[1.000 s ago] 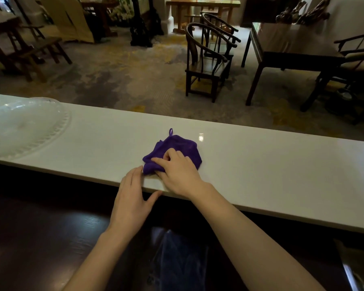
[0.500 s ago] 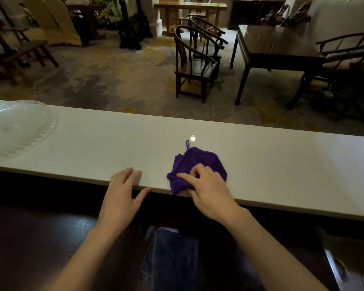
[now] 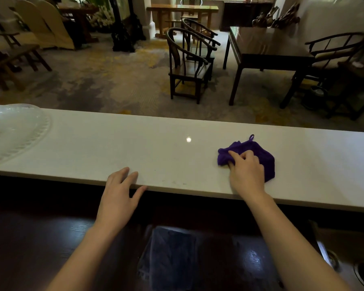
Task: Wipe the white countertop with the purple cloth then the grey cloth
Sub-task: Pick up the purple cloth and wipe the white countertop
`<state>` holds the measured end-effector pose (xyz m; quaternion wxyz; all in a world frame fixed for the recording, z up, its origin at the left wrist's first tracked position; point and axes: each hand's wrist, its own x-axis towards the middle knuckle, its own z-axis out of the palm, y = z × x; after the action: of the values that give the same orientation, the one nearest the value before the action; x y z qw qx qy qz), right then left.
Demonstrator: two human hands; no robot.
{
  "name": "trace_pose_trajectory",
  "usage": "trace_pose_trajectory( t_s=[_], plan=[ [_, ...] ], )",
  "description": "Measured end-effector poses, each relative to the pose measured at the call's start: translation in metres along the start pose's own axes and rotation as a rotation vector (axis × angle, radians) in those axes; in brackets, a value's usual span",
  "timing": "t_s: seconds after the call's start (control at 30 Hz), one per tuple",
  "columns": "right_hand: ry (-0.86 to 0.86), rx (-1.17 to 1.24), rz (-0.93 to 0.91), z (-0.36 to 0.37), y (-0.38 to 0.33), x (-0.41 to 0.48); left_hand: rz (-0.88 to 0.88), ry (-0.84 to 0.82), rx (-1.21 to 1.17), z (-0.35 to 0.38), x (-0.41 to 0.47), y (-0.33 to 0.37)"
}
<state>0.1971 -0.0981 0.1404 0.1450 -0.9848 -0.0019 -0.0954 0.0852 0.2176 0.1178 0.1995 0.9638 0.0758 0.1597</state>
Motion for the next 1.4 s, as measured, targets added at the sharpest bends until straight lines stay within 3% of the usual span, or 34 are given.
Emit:
trace_pose_trajectory(
  t_s=[0.23, 0.6, 0.73, 0.87, 0.97, 1.07, 1.2, 1.27, 1.33, 1.4],
  plan=[
    [-0.071, 0.022, -0.046, 0.015, -0.075, 0.009, -0.001, 0.001, -0.005, 0.0, 0.0, 0.003],
    [-0.159, 0.154, -0.471, 0.043, -0.155, -0.031, 0.003, 0.005, -0.011, 0.0, 0.0, 0.001],
    [-0.295, 0.549, -0.297, 0.028, -0.145, -0.018, -0.019, -0.033, -0.039, -0.003, 0.001, 0.002],
    [-0.312, 0.816, -0.225, 0.003, -0.137, -0.011, -0.044, -0.029, -0.142, -0.006, 0.009, 0.014],
    [-0.4, 1.089, -0.055, -0.016, -0.134, -0.014, -0.107, 0.005, -0.381, -0.009, 0.018, 0.035],
    [-0.531, 1.433, 0.126, -0.037, -0.132, -0.015, -0.366, -0.079, -0.841, -0.017, 0.032, 0.059],
    [-0.704, 1.74, 0.165, -0.068, -0.123, -0.021, -0.603, -0.427, -1.499, -0.029, 0.047, 0.08],
    [-0.717, 1.816, 0.163, -0.082, -0.117, -0.026, -0.626, -0.555, -1.804, -0.032, 0.045, 0.084],
    [-0.676, 1.838, 0.149, -0.092, -0.109, -0.029, -0.575, -0.566, -1.943, -0.033, 0.041, 0.085],
    [-0.613, 1.815, 0.149, -0.101, -0.099, -0.031, -0.489, -0.515, -1.823, -0.033, 0.038, 0.09]
  ],
)
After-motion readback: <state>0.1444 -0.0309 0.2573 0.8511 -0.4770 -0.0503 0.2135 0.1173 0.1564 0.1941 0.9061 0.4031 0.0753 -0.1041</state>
